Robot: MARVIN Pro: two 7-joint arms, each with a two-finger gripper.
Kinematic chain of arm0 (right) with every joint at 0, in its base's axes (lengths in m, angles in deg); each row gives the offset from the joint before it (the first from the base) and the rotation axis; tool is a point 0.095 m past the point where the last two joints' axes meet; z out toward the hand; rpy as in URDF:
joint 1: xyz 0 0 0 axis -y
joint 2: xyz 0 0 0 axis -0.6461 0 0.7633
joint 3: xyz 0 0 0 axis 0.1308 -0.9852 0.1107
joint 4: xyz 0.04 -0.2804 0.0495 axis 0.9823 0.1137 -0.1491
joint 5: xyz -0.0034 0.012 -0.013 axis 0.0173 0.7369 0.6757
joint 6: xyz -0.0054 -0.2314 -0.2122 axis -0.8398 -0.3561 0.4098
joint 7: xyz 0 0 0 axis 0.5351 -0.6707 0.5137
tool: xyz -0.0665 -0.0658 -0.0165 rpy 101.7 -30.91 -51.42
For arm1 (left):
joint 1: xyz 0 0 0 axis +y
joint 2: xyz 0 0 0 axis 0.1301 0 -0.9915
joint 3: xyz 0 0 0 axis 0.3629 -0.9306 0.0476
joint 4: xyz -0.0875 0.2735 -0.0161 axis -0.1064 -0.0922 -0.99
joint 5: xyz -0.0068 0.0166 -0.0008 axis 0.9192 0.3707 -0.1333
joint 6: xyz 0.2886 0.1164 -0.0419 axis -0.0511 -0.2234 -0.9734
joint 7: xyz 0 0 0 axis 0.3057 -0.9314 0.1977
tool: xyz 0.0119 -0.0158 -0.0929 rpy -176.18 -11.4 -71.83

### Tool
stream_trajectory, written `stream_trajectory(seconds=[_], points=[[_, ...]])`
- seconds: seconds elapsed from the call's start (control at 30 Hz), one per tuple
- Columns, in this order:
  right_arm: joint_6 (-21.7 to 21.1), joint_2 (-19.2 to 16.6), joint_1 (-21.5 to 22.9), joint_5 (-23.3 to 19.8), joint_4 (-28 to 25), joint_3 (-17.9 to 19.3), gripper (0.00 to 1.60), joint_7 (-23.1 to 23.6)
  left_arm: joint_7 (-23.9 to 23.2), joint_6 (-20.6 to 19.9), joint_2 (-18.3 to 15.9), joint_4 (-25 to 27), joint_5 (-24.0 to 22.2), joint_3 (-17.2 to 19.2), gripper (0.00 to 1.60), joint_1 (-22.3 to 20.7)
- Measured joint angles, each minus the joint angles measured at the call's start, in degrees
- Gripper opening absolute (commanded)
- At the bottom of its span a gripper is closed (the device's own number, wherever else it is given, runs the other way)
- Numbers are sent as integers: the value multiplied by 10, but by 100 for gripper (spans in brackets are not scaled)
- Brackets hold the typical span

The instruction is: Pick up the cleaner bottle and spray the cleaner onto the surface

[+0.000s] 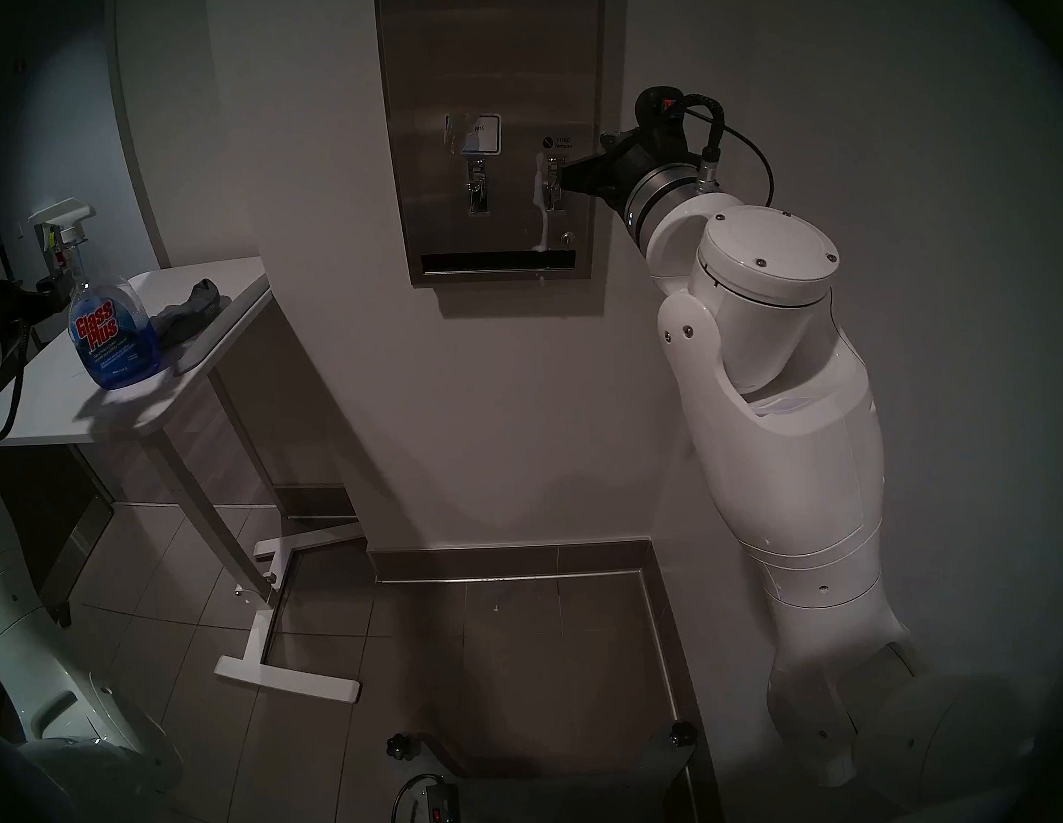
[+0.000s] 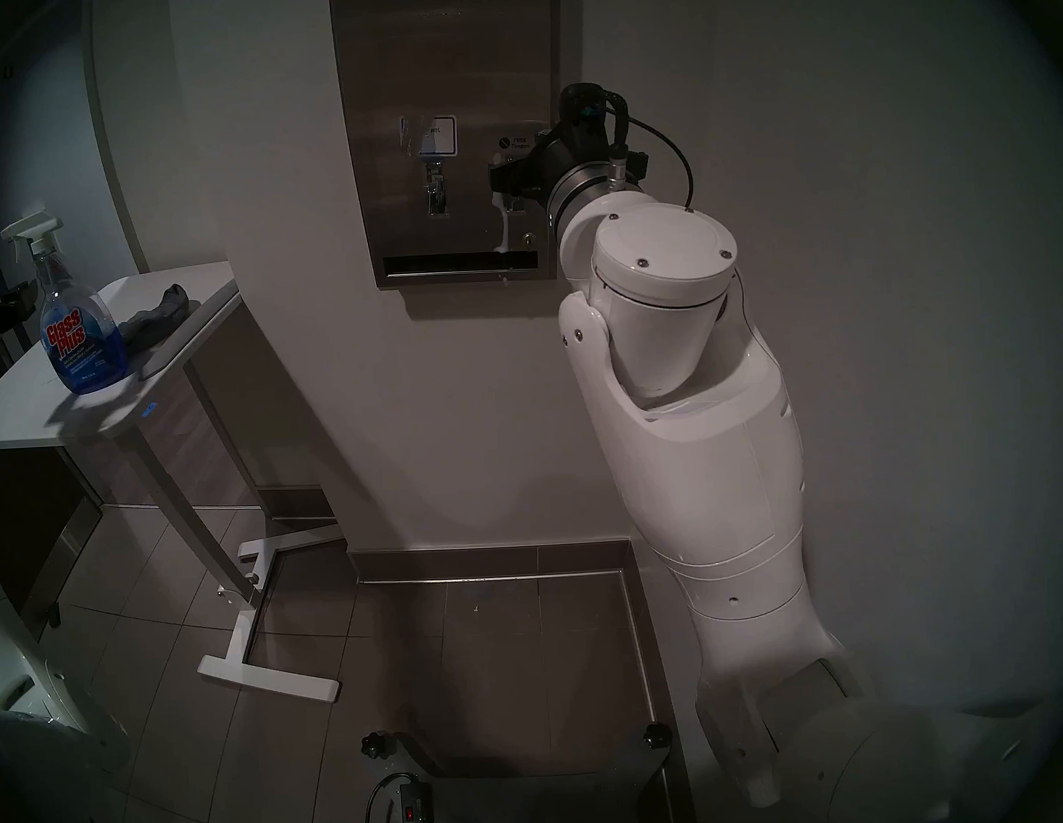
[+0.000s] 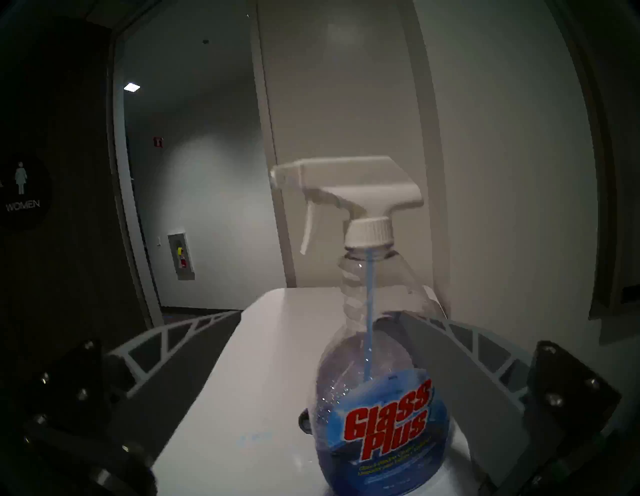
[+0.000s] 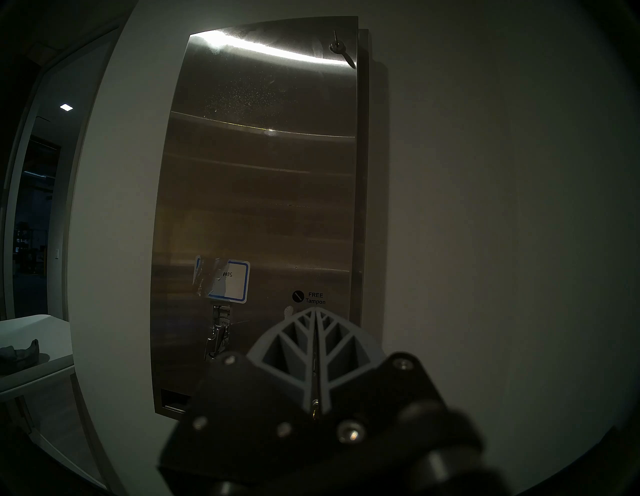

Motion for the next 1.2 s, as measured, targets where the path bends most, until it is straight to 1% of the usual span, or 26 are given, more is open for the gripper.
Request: stream_trajectory(seconds=[0.2, 0.4, 0.53, 0.63, 0.7, 0.8, 0.87, 0.93, 1.2], points=[[0, 0, 0, 0, 0, 0, 0, 0, 3, 9, -1, 20, -11, 14, 160, -11], [0, 1, 0, 0, 0, 0, 0, 0, 4, 25, -6, 39, -33, 11, 160, -33], [0, 1, 0, 0, 0, 1, 0, 0, 4, 46, -9, 54, -67, -19, 160, -56], [0, 2, 0, 0, 0, 1, 0, 0, 3, 56, -8, 57, -83, -38, 160, -67], [0, 2, 0, 0, 0, 1, 0, 1, 3, 66, -2, 57, -98, -58, 160, -78], [0, 2, 0, 0, 0, 1, 0, 1, 1, 81, 19, 53, -119, -97, 160, -95], [0, 2, 0, 0, 0, 1, 0, 1, 0, 85, 27, 50, -124, -109, 160, -98], [0, 3, 0, 0, 0, 1, 0, 1, -4, 91, 42, 42, -131, -130, 160, -102], [0, 3, 0, 0, 1, 2, 0, 1, -15, 109, 103, -9, -150, -210, 160, -107]])
